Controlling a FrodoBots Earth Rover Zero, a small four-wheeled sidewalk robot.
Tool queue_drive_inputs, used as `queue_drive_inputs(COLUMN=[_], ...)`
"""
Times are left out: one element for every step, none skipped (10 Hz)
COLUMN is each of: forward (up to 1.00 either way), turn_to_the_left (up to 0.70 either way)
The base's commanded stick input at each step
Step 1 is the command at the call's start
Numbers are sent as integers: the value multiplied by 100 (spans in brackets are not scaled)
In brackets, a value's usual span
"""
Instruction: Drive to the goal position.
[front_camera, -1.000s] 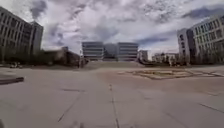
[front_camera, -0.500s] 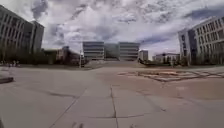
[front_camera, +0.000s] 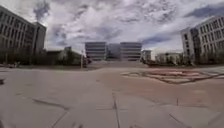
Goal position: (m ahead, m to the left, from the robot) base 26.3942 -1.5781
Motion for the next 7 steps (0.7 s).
queue_drive_inputs(forward=[100,100,100,100,100,100,100], turn_to_the_left=[0,0,0,0,0,0,0])
